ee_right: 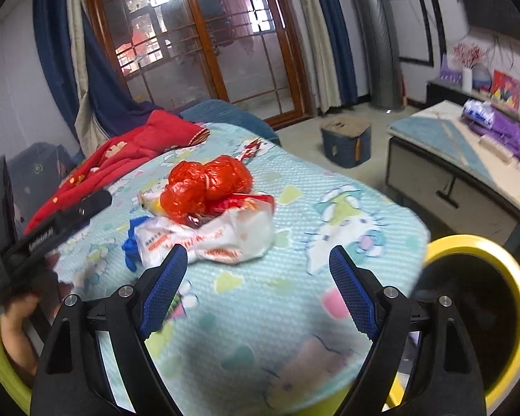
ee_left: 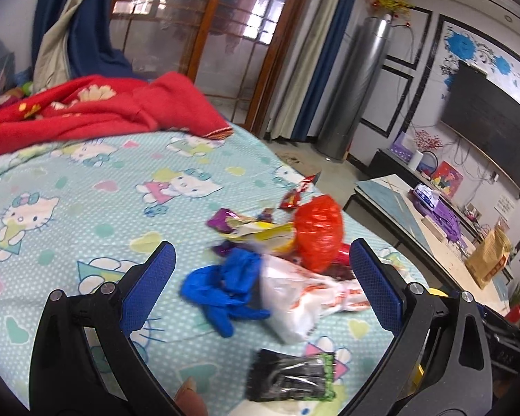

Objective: Collect trash
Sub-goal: 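Move both open tools back to the trash pile on the bedspread, then grasp the yellow snack wrapper with the left tool while the right tool grasps the white plastic bag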

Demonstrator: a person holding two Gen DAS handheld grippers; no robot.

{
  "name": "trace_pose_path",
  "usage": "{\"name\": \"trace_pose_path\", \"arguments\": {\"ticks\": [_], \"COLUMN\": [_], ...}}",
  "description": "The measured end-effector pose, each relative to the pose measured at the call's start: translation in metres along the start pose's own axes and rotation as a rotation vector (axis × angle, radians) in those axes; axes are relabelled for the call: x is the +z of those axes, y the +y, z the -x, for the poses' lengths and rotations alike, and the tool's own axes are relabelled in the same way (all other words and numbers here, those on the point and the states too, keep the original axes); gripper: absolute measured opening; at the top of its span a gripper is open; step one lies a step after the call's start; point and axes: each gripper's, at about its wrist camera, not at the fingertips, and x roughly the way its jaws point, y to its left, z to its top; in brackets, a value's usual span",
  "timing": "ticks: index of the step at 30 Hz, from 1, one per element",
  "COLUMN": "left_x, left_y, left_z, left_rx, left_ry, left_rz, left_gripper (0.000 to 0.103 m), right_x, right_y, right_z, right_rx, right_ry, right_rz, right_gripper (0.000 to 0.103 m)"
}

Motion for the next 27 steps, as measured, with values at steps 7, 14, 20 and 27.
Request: {"name": "trace_pose_path", "arguments": {"ticks": [7,14,20,27], "left_x": [0.007,0.018,0.020,0.013], "left_y": [0.009,0.017,0.036,0.047], "left_z": [-0.019,-0.053,-0.084,-0.101], "left_rx": [-0.044,-0.141,-0.207,-0.289], "left_ry": [0.046,0.128,0.200,0.260], "left_rz": [0.031,0.134,0.239,0.332], "left_gripper": [0.091,0.090,0.090,0.087], "right_x": [0.018,0.022,0.016,0.009], "right_y": [0.003,-0.001,-0.006,-0.011], "right_z": [-0.037,-0.062,-0.072,-0.070], "right_rx": [0.026,0.049,0.071,0.102], "right_ry": [0.053,0.108,0.151,0.159], "right_rz": [-0.039,-0.091,-0.136,-0.149], "right_gripper": [0.081,0.078,0.062,0.043]}}
